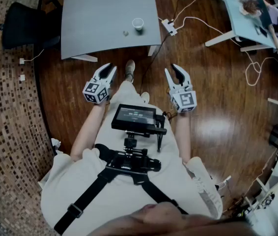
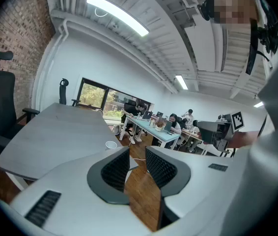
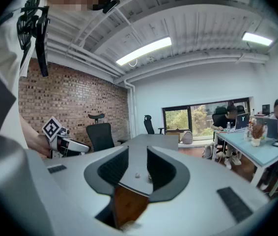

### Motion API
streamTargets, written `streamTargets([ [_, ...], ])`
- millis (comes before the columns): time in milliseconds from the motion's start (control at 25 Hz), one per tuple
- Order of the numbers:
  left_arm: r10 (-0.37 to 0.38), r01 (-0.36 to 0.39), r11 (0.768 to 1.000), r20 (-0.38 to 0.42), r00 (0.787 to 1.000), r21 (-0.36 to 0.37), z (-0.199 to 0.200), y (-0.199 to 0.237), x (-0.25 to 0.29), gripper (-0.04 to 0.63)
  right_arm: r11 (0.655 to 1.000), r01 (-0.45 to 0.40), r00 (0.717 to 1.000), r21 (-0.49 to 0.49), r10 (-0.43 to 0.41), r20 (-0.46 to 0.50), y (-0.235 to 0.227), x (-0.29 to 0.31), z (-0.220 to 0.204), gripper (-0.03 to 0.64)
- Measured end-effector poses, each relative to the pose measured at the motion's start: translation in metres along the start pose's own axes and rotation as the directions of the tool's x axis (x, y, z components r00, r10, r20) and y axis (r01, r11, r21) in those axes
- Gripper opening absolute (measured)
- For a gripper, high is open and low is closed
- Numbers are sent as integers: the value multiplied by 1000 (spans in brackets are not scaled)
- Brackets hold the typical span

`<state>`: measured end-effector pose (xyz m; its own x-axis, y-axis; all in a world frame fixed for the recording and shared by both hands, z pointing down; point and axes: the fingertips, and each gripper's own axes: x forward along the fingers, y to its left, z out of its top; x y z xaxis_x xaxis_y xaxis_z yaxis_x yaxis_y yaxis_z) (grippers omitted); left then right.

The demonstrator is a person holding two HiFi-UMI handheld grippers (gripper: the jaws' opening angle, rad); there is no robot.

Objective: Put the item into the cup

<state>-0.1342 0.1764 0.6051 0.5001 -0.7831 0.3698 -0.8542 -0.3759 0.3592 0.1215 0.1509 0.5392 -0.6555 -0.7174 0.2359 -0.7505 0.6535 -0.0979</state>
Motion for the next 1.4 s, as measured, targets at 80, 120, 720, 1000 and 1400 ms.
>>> streamTargets([
  [80, -17, 17, 1000, -14, 1000, 3, -4, -3, 4, 104, 1000, 9, 1000, 6, -9, 0, -2, 2, -1, 145],
  [120, -27, 27, 1000, -23, 999, 4, -6, -2, 8, 104, 1000, 13, 1000, 9, -13, -2, -3, 5, -2, 144],
  [720, -107, 130, 988, -231, 967, 87, 5, 109, 112, 141, 1000, 23, 991, -5, -24, -135, -30, 130, 3, 144],
  [1000, -144, 215, 964, -370, 918, 159, -22, 136, 159, 141, 998, 55, 984, -1, -55, -171, -43, 153, -4, 144],
  [1400, -195, 321, 933, -524, 829, 161, -65, 165, 214, 141, 997, 69, 963, -29, -74, -259, -44, 184, -31, 144],
])
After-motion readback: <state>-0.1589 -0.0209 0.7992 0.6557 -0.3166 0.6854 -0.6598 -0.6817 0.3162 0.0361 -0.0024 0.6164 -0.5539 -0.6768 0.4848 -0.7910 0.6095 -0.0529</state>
